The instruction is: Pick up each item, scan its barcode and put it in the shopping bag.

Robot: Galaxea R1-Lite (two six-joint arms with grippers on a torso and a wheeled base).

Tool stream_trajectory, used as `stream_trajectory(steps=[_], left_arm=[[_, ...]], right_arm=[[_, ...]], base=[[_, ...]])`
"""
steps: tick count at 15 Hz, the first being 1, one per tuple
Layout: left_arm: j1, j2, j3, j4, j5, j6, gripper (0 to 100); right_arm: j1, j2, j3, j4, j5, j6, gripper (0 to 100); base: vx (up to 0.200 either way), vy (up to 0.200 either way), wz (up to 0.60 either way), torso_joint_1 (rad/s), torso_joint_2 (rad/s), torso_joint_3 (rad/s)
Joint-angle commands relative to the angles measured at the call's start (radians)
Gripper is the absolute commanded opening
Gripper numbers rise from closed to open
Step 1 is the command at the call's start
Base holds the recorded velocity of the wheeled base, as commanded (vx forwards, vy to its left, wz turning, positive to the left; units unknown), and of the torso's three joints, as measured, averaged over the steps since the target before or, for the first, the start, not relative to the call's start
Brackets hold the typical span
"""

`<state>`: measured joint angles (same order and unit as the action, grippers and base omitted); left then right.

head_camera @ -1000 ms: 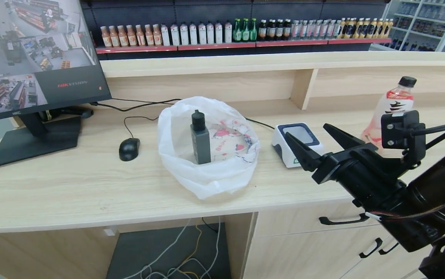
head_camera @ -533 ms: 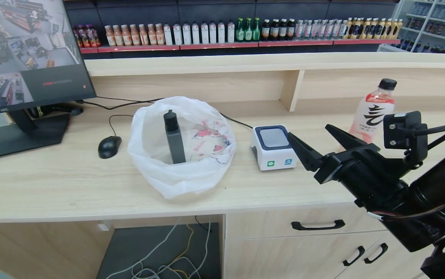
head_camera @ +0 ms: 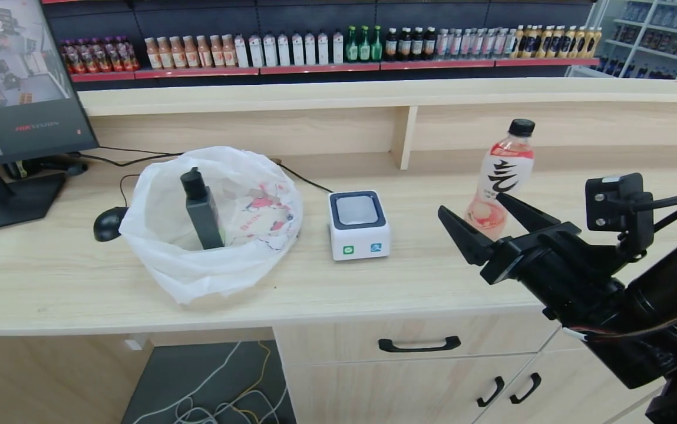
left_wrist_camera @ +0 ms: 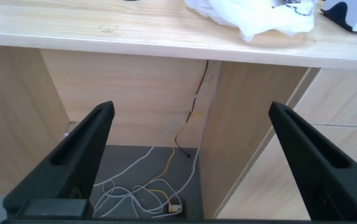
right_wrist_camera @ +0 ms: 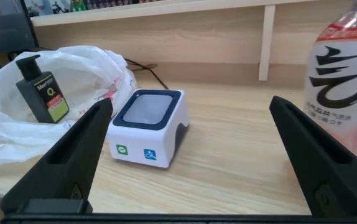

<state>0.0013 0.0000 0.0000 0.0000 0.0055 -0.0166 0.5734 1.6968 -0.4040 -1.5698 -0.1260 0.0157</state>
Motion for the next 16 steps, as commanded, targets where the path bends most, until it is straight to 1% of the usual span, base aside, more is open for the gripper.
stream_trajectory(steps=[1, 6, 9, 13, 16], left_arm=[[0.0, 0.0, 0.0, 0.0, 0.001, 0.0, 100], [0.0, 0.0, 0.0, 0.0, 0.001, -0.002, 100], [0.0, 0.0, 0.0, 0.0, 0.001, 0.001, 100], [0.0, 0.0, 0.0, 0.0, 0.001, 0.004, 100], [0.0, 0.0, 0.0, 0.0, 0.001, 0.004, 100]], right_arm=[[0.0, 0.001, 0.014, -0.001, 0.0, 0.0, 100], [0.002, 0.007, 0.036, -0.001, 0.0, 0.0, 100], [0.0, 0.017, 0.036, -0.001, 0.0, -0.003, 100], [-0.001, 0.049, -0.009, -0.001, 0.0, -0.049, 100], [-0.027, 0.095, -0.038, -0.001, -0.003, -0.059, 100]], base=[[0.0, -0.2, 0.0, -0.002, 0.0, 0.002], [0.0, -0.2, 0.0, 0.0, 0.0, 0.004], [0.0, 0.0, 0.0, 0.0, 0.0, 0.0], [0.0, 0.0, 0.0, 0.0, 0.0, 0.0], [0.0, 0.0, 0.0, 0.0, 0.0, 0.0]])
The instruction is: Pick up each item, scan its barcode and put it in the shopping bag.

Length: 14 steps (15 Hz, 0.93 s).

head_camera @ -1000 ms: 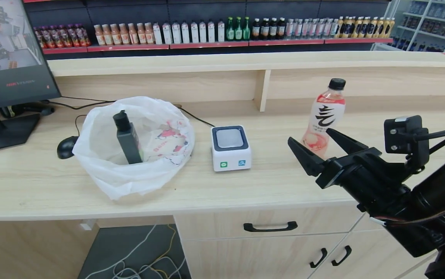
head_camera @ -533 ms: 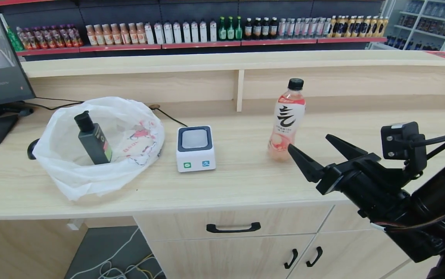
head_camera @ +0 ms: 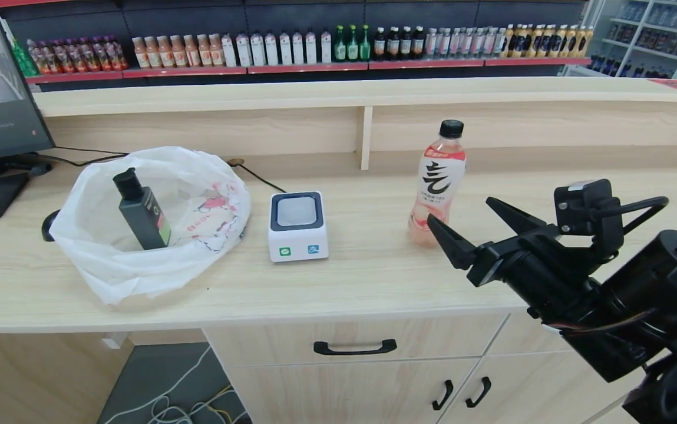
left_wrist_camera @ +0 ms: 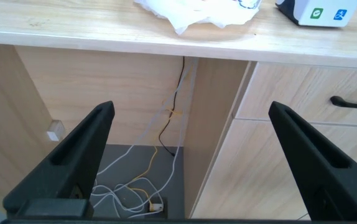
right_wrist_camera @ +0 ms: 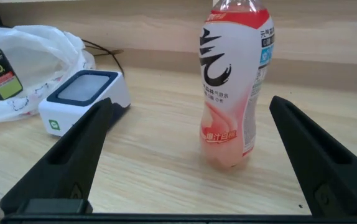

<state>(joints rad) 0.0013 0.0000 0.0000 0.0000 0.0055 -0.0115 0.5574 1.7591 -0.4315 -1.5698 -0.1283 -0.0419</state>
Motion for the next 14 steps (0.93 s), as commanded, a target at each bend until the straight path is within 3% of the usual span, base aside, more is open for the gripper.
stream_trajectory(steps=[1, 6, 14], left_arm=[[0.0, 0.0, 0.0, 0.0, 0.001, -0.001, 100], [0.0, 0.0, 0.0, 0.0, 0.001, -0.001, 100], [0.0, 0.0, 0.0, 0.0, 0.001, -0.001, 100]], right_arm=[[-0.024, 0.048, -0.015, -0.001, -0.001, -0.004, 100], [-0.131, 0.131, -0.121, -0.001, -0.002, -0.026, 100], [-0.131, 0.223, -0.23, -0.001, -0.001, -0.046, 100]], base=[[0.0, 0.0, 0.0, 0.0, 0.0, 0.0], [0.0, 0.0, 0.0, 0.0, 0.0, 0.0], [0.0, 0.0, 0.0, 0.0, 0.0, 0.0]])
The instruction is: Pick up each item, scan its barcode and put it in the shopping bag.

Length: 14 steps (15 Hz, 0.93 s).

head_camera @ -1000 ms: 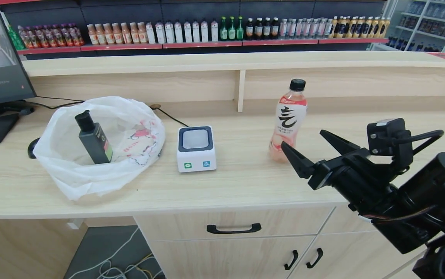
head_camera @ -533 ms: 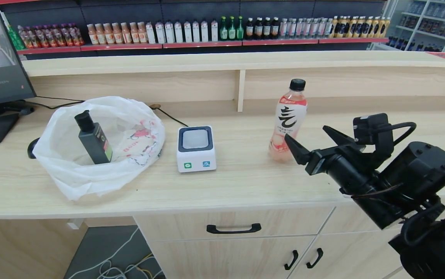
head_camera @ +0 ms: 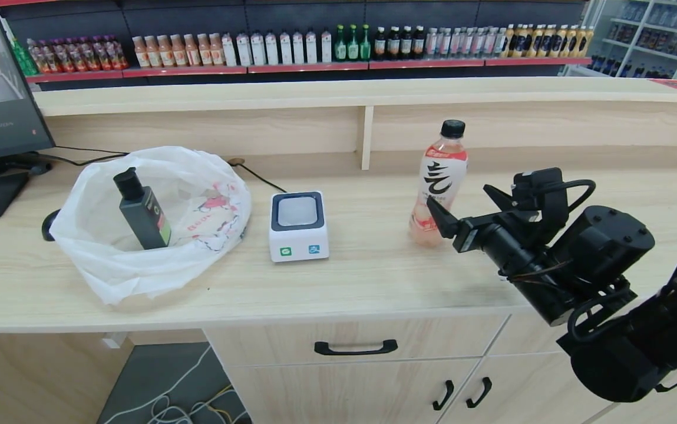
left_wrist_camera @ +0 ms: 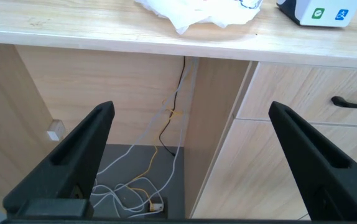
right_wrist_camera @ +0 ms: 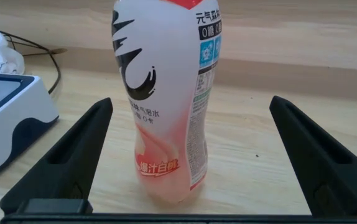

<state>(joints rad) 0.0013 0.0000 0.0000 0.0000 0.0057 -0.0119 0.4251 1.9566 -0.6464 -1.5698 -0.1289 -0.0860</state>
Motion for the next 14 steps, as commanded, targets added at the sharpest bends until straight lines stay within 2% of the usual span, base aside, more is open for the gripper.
stream_trajectory(steps=[1, 14], left_arm=[[0.0, 0.0, 0.0, 0.0, 0.0, 0.0, 100], [0.0, 0.0, 0.0, 0.0, 0.0, 0.0, 100]], right_arm=[[0.004, 0.039, -0.044, -0.001, 0.0, -0.005, 100], [0.021, 0.136, -0.153, -0.001, 0.0, 0.02, 100]], base=[[0.0, 0.0, 0.0, 0.0, 0.0, 0.0], [0.0, 0.0, 0.0, 0.0, 0.0, 0.0]])
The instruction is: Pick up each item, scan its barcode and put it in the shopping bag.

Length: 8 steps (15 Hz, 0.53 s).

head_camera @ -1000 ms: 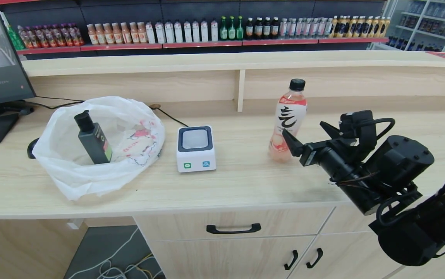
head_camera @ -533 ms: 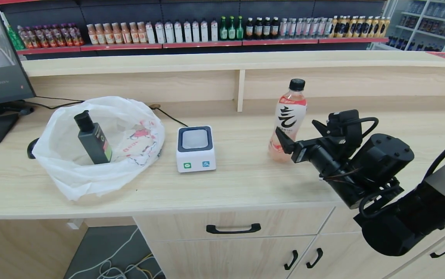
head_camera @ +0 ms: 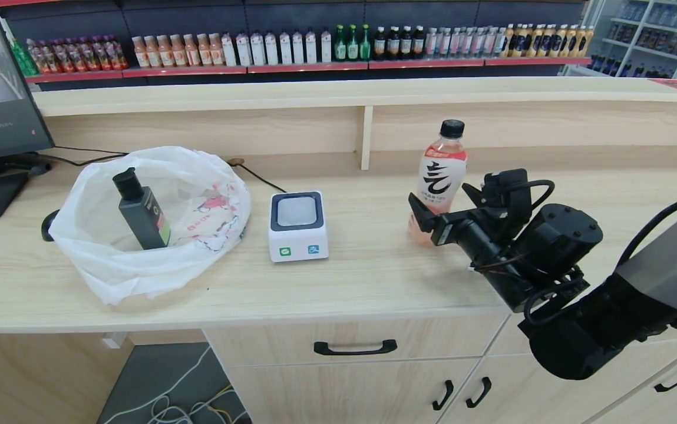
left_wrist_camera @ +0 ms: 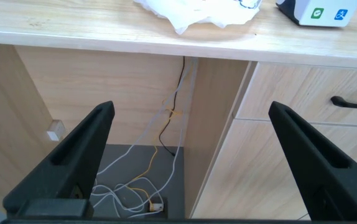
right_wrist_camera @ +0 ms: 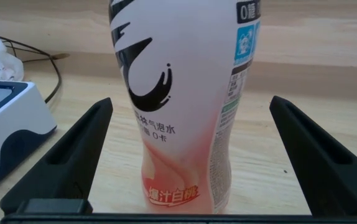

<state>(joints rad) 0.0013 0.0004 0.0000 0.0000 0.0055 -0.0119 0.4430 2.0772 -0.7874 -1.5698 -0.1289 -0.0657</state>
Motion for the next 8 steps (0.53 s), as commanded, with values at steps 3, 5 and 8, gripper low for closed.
stream_trajectory(steps=[3, 5, 8], left_arm=[[0.0, 0.0, 0.0, 0.0, 0.001, 0.0, 100], [0.0, 0.0, 0.0, 0.0, 0.001, 0.0, 100], [0.0, 0.0, 0.0, 0.0, 0.001, 0.0, 100]], right_arm=[[0.003, 0.026, -0.032, -0.001, 0.003, 0.0, 100], [0.003, 0.043, -0.061, 0.001, 0.011, 0.001, 100], [0.003, 0.05, -0.127, 0.043, 0.009, 0.017, 100]], base=[[0.0, 0.0, 0.0, 0.0, 0.0, 0.0], [0.0, 0.0, 0.0, 0.0, 0.0, 0.0], [0.0, 0.0, 0.0, 0.0, 0.0, 0.0]])
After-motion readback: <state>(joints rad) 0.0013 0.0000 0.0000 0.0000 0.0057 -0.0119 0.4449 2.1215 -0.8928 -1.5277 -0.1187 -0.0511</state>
